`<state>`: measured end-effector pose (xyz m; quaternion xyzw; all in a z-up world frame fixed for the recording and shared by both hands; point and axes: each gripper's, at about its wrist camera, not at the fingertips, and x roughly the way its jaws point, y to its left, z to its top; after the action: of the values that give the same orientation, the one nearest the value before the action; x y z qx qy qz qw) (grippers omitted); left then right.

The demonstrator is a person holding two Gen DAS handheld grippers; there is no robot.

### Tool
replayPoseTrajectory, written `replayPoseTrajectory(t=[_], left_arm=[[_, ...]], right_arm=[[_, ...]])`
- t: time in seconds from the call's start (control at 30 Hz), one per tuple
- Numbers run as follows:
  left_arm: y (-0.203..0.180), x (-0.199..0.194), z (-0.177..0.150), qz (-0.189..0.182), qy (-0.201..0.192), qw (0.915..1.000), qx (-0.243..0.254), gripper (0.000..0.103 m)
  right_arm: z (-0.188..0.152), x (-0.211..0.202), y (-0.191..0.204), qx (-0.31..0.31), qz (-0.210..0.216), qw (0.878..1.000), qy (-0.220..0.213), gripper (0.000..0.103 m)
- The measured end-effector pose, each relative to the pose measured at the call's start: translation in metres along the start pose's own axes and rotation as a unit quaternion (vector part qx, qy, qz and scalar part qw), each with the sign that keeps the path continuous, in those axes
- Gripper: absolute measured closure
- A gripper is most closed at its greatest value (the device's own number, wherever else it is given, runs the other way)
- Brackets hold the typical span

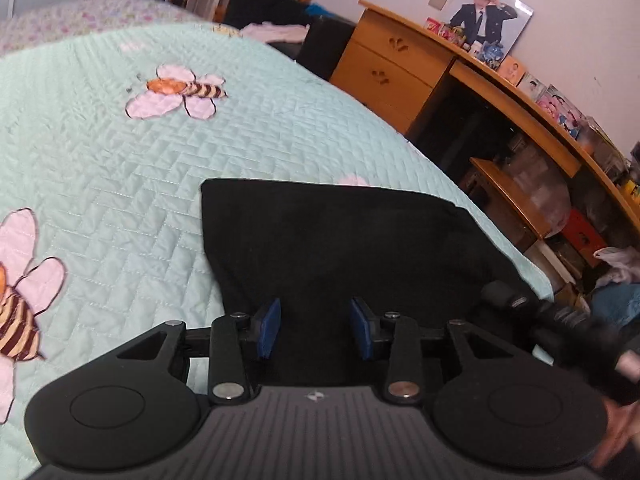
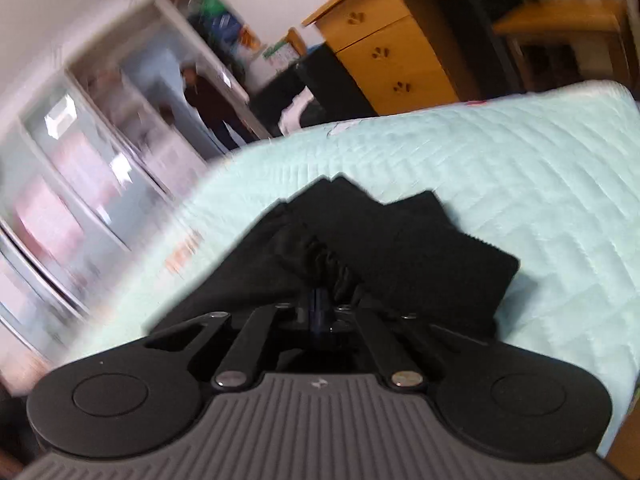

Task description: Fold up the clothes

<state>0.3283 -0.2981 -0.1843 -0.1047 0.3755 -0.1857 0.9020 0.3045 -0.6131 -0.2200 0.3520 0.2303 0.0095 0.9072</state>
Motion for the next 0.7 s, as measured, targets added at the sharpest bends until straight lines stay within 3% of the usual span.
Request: replayPoseTrajectory(t=[0.07,0.13,0.2,0.3,0.37,0.4,0.47,0.5,0.53,0.6,0.67,0.7], left_arm=[[-0.004,-0.01,-0.005,0.007,-0.021,0.9997,0.008,0.062],[-0.011,-0.019,-0.013,0.015,-0.039,0.9988,0.025,0.062],[-0.022,-0.027,-0.027,0.02,-0.048,0.9969,0.059,0.062],[-0.041,-0.034,-0.057,0.027,-0.046,0.9894,0.135,0.061],[-0.051,-0.033,-0.079,0.039,-0.041,0.9803,0.189,0.061],[-0.051,-0.034,-0.087,0.046,-0.043,0.9785,0.196,0.061],[-0.048,-0.04,-0.094,0.045,-0.046,0.9807,0.185,0.061],[-0.048,-0.042,-0.096,0.041,-0.044,0.9816,0.181,0.061],[-0.048,-0.044,-0.096,0.041,-0.043,0.9814,0.183,0.061],[-0.051,-0.05,-0.096,0.046,-0.043,0.9782,0.198,0.061],[-0.05,-0.061,-0.091,0.044,-0.041,0.9776,0.202,0.06],[-0.047,-0.067,-0.087,0.041,-0.035,0.9798,0.193,0.059]], right_arm=[[0.001,-0.022,0.02,-0.024,0.015,0.999,-0.045,0.088],[0.001,-0.02,0.038,-0.016,0.071,0.996,-0.041,0.07],[0.004,0.002,0.044,-0.004,0.088,0.996,-0.028,0.067],[0.013,0.04,0.031,0.03,0.061,0.998,-0.005,0.069],[0.018,0.051,0.007,0.06,0.036,0.998,-0.001,0.096],[0.013,0.045,0.002,0.068,0.028,0.997,-0.002,0.103],[0.007,0.022,0.014,0.063,0.041,0.997,-0.028,0.092],[0.001,0.008,0.022,0.052,0.057,0.996,-0.036,0.077],[-0.001,0.001,0.027,0.041,0.074,0.996,-0.036,0.066],[-0.008,-0.007,0.037,0.017,0.09,0.996,-0.016,0.055],[-0.02,-0.004,0.04,-0.004,0.051,0.999,0.016,0.055],[-0.026,-0.003,0.036,-0.013,0.002,0.999,0.03,0.059]])
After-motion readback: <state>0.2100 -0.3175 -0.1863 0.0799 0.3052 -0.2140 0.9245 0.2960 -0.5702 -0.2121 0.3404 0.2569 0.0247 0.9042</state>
